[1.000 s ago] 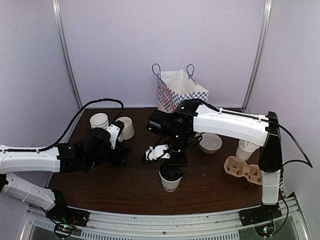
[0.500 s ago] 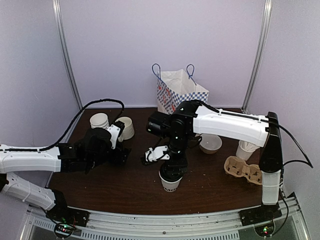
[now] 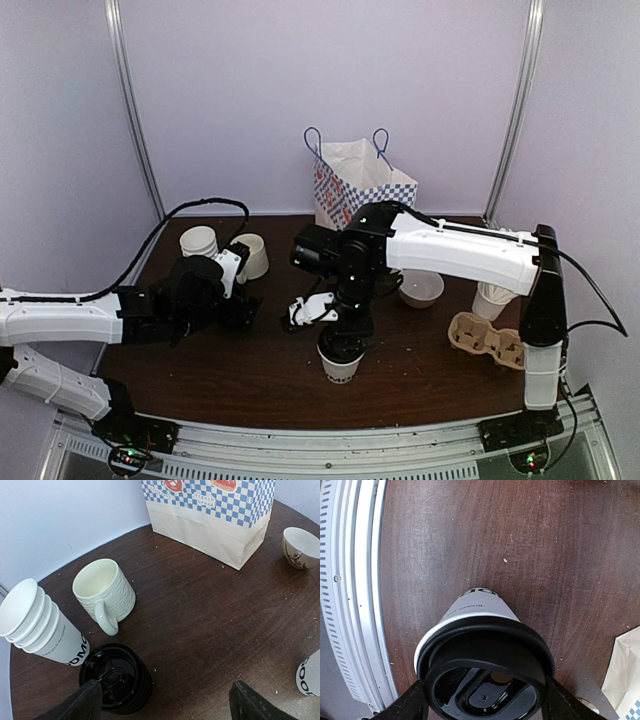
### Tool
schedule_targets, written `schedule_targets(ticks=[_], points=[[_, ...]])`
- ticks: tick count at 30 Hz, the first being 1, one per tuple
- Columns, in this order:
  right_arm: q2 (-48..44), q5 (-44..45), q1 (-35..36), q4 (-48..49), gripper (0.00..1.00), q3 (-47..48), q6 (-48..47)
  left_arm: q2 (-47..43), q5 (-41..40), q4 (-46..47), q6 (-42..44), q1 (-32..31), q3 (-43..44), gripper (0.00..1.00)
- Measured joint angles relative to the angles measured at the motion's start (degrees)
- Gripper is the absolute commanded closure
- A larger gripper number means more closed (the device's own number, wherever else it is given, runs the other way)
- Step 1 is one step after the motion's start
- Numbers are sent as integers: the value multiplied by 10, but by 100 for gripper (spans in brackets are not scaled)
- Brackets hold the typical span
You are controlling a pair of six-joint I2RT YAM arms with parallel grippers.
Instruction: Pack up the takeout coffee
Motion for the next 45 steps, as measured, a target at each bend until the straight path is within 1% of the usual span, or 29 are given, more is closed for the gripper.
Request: schedule_targets(ticks=[22,45], points=[[-15,5,2,0,24,0,0,5,8,0,-5,2,0,8],[0,5,1,-1,23,0,0,5,9,0,-7,6,0,7]])
